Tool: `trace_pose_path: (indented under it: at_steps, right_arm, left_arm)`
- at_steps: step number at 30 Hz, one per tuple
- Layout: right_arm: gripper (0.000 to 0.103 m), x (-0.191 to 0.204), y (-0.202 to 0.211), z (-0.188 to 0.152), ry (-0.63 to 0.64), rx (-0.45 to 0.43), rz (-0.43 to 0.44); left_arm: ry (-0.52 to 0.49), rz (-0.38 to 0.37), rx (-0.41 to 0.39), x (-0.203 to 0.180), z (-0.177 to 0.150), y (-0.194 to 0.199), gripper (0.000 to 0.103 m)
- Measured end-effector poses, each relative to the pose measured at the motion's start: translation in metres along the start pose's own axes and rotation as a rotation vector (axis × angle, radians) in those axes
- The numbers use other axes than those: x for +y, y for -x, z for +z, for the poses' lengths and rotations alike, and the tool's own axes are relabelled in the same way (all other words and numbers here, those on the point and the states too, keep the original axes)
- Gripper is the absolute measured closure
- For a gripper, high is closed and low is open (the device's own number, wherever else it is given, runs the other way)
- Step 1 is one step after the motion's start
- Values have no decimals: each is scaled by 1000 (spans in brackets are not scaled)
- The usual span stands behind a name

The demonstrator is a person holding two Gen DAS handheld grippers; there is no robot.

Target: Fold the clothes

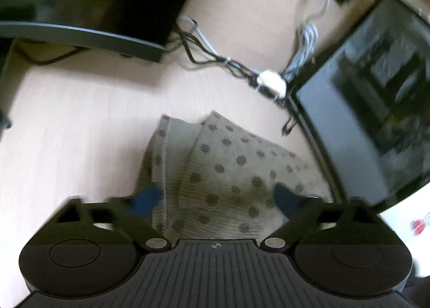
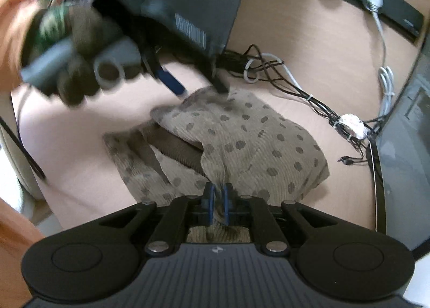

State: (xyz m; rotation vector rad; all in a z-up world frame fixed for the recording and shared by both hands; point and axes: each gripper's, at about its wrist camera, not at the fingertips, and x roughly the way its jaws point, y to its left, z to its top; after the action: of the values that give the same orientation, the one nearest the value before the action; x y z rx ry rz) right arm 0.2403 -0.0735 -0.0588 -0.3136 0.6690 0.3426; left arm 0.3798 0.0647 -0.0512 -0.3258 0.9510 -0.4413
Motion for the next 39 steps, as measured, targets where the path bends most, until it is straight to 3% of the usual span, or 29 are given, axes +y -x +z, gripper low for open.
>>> trace_pose_path:
  at_steps: [2, 3, 5, 9, 13, 16, 19, 21, 23, 25, 28, 30, 33, 34, 35, 36, 37, 39]
  right_arm:
    - [79, -7, 12, 0, -60, -17, 5]
    - [75, -10, 17, 0, -88, -26, 6]
    - [73, -14, 25, -2, -130, -38, -2]
    - [70, -21, 35, -8, -211, -48, -2]
    - [60, -26, 36, -12, -275, -43, 3]
    - [46, -33, 38, -10, -304, -48, -19]
    - [41, -44, 44, -8, -360, -63, -29]
    - [34, -57, 45, -8, -449, -69, -8]
    - [33, -72, 41, -9, -553, -69, 20]
    - [32, -83, 29, -7, -638, -67, 52]
    - [32, -94, 1, 0, -716, -53, 96]
    - [25, -97, -23, 7, -735, -25, 119]
    - [26, -87, -55, 15, -703, 76, 166]
    - [31, -79, -57, 17, -654, 77, 156]
    - [52, -70, -56, 21, -589, 68, 130]
    - [66, -64, -54, 25, -536, 60, 110]
    - [69, -60, -53, 29, -498, 51, 96]
    - [80, -64, -54, 38, -507, 33, 104]
  left_arm:
    - [-22, 13, -3, -3, -1, -3, 38]
    - [-31, 24, -12, -4, -1, -3, 44]
    - [-56, 67, -51, -7, -2, 5, 93]
    - [-79, 49, -101, -5, -6, 43, 95]
    - [-79, 50, -14, 5, -39, 53, 95]
    - [-71, 53, 37, 15, -59, 52, 94]
    - [-39, 29, 56, 25, -67, 56, 89]
    - [-5, -25, 43, 31, -62, 66, 78]
    - [41, -89, 11, 39, -56, 76, 37]
    - [98, -130, -20, 47, -49, 81, 25]
    - [178, -133, -18, 58, -39, 70, 17]
    - [185, -118, 20, 57, -37, 51, 13]
    - [166, -79, 65, 50, -38, 30, 14]
    - [155, -62, 77, 47, -40, 24, 23]
    - [144, -45, 88, 44, -41, 19, 40]
    - [122, -32, 85, 42, -41, 17, 50]
    - [109, -39, 79, 41, -39, 16, 63]
    - [95, -56, 65, 37, -28, 15, 77]
